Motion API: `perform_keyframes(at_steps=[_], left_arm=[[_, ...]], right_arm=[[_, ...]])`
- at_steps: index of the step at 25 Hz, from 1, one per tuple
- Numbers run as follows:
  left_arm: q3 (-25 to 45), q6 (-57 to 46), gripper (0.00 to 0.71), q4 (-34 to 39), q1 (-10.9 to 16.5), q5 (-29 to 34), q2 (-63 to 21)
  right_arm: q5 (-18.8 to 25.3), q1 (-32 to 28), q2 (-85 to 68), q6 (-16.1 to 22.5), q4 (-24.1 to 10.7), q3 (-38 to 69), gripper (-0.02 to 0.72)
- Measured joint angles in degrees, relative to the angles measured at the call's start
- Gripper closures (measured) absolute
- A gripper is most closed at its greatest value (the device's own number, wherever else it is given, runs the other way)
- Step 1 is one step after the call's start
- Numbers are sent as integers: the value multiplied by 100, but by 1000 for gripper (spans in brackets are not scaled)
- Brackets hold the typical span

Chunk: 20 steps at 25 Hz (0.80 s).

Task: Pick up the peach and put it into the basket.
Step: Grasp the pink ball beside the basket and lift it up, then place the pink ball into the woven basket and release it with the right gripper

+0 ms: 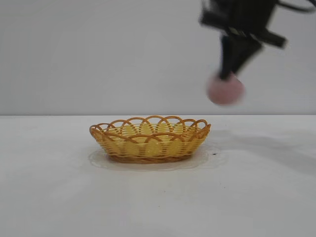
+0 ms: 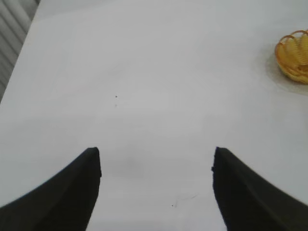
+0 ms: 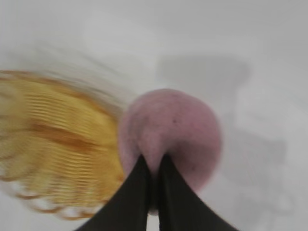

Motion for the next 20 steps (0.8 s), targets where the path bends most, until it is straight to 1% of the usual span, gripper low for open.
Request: perform_keyframes(at_steps=[3, 6, 8, 12, 13, 14, 15, 16, 20], left_arm=[[0, 0, 273, 0, 0, 0, 0], [0, 0, 273, 0, 0, 0, 0], [0, 0, 273, 0, 0, 0, 0], [0, 0, 273, 0, 0, 0, 0], [0, 0, 273, 0, 0, 0, 0], [0, 0, 273, 0, 0, 0, 0], [0, 0, 273, 0, 0, 0, 0], [0, 0, 273, 0, 0, 0, 0], [0, 0, 273, 0, 0, 0, 0]], right_arm=[[-27, 574, 130, -51, 111, -10, 703], [-84, 902, 553, -65, 99, -10, 703], [-154, 1046, 839, -65, 76, -10, 703], [-335, 1105, 1107, -65, 23, 2, 703], [-378, 1105, 1130, -65, 12, 2, 650], [-405, 1105, 1138, -65, 0, 2, 650], [-438, 1105, 1153, -65, -10, 2, 589], [-472, 1105, 1164, -65, -10, 2, 545], [-499, 1105, 1126, -65, -32, 2, 394]])
